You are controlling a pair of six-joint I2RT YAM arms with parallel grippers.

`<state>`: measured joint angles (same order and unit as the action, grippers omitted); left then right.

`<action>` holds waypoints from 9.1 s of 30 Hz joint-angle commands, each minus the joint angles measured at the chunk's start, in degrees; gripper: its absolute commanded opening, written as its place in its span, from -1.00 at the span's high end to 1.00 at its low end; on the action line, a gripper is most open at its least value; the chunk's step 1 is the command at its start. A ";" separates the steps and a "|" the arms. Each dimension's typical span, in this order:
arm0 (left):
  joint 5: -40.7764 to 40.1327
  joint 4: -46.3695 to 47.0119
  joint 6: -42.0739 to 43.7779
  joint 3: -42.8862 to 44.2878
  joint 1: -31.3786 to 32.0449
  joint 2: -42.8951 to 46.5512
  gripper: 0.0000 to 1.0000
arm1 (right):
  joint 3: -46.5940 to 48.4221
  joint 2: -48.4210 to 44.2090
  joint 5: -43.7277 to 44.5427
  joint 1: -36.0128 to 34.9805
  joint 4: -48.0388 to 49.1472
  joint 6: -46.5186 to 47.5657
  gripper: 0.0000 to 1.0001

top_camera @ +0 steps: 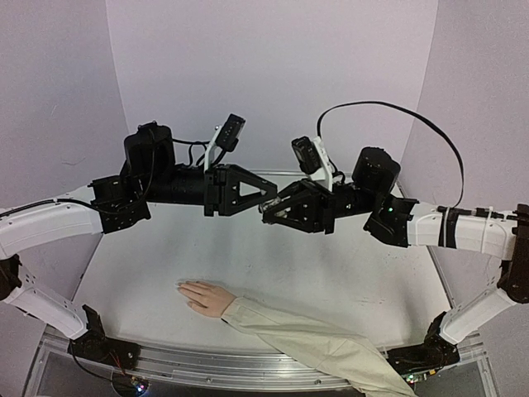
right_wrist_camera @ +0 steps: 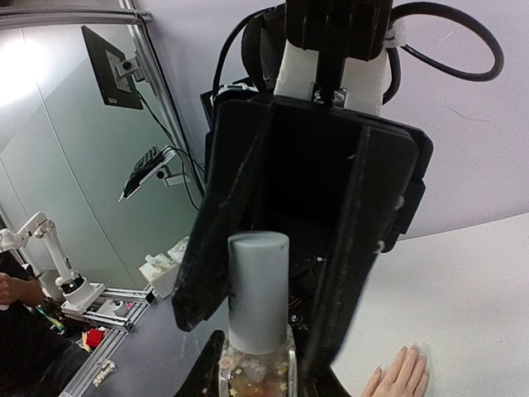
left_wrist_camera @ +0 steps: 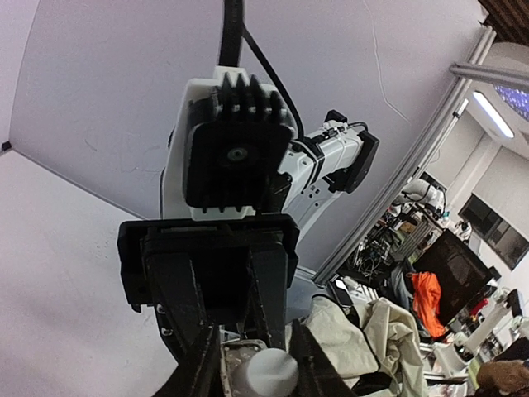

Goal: Paint the nails

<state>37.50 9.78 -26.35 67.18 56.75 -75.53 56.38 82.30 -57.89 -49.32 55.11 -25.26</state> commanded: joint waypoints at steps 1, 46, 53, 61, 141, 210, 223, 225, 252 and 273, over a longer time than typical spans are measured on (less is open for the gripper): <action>0.13 3.45 0.70 3.20 0.30 -0.78 0.57 | 0.40 -0.31 0.41 -0.30 3.86 1.01 1.00; -6.17 7.24 -4.22 -5.11 -0.69 6.49 -0.46 | 3.39 -4.59 7.50 -2.89 -9.45 10.66 1.00; 2.13 10.81 -4.68 -4.10 0.06 4.25 -0.16 | 3.22 -2.38 2.95 -2.84 -2.18 4.94 1.00; 2.77 10.96 -4.25 -3.89 0.38 3.60 0.33 | 2.40 -2.33 5.14 -2.81 -0.45 4.43 1.00; -11.21 -3.86 -1.63 10.16 -2.62 -4.90 0.93 | 8.41 1.74 9.95 6.96 -12.53 10.05 1.00; -27.51 -12.96 -2.72 8.73 -2.61 -3.49 1.00 | 11.02 3.94 98.45 -6.06 -18.06 27.73 1.00; -26.59 -16.90 -2.54 11.74 -2.83 -5.45 0.08 | 8.77 2.93 64.27 -3.85 -14.15 25.84 1.00; -26.29 -16.92 -2.59 11.23 -3.08 -4.41 -0.16 | 8.07 1.83 49.47 -0.68 -14.23 22.37 1.00; -12.07 -6.93 -1.27 7.78 -3.31 -2.17 0.31 | 10.88 3.06 -1.22 6.95 -8.27 5.01 1.00; -22.70 -8.03 -1.28 8.47 -2.10 -3.73 0.97 | 7.67 0.68 92.94 -5.52 -15.81 27.74 1.00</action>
<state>16.40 0.10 -27.88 74.59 52.45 -80.18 64.73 84.23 -22.83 -48.69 35.31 -9.87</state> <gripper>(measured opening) 0.149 0.231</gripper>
